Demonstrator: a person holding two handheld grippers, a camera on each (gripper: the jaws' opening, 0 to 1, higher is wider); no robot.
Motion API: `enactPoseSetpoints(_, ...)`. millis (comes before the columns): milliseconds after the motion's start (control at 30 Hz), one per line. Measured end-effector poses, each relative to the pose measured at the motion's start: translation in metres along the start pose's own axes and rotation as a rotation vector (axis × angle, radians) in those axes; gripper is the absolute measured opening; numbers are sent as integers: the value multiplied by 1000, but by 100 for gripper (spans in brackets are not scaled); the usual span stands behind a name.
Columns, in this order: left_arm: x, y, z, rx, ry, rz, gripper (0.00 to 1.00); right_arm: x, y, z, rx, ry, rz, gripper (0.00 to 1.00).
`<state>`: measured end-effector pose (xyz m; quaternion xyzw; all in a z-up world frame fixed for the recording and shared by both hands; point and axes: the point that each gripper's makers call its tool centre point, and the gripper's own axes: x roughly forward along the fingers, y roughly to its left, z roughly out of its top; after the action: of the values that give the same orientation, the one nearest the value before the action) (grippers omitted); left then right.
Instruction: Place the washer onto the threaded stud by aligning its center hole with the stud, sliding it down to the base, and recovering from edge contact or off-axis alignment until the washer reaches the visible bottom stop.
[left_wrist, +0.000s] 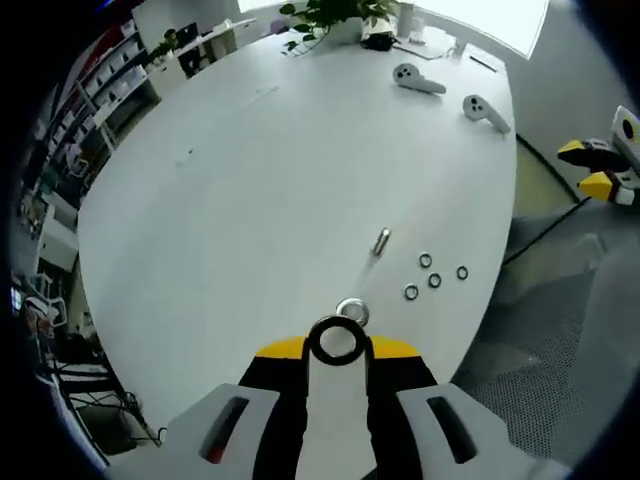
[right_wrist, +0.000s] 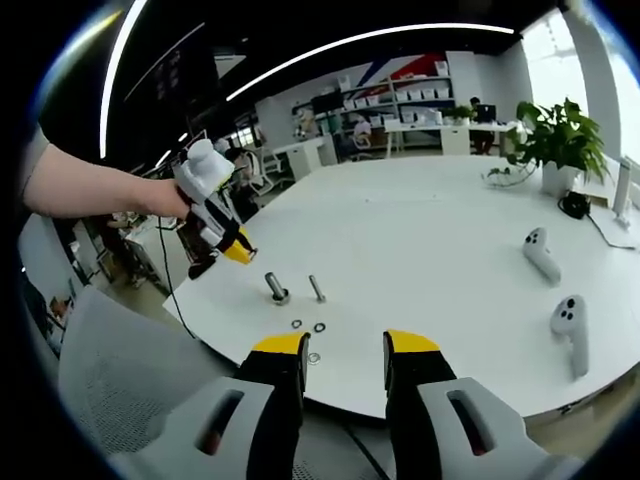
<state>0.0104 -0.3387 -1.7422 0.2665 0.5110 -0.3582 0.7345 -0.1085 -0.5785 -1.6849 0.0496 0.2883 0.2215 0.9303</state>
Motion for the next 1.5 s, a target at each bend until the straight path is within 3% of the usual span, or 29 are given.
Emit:
enactPoseSetpoints(367,19,-15,7,39,55,-12,19,1,4,0,-6,-2,24,32)
enactPoseSetpoints(700,36,-15,2,88,140,-6,19,1,6,1,-8,-7,33,33)
enactPoseSetpoints(1033,44,-11,2,87,155,-2,19,1,9,1,-18,-3,47,33)
enactPoseSetpoints(1500,70,-11,-7,81,186,-2,19,2,11,0,-25,2,52,32)
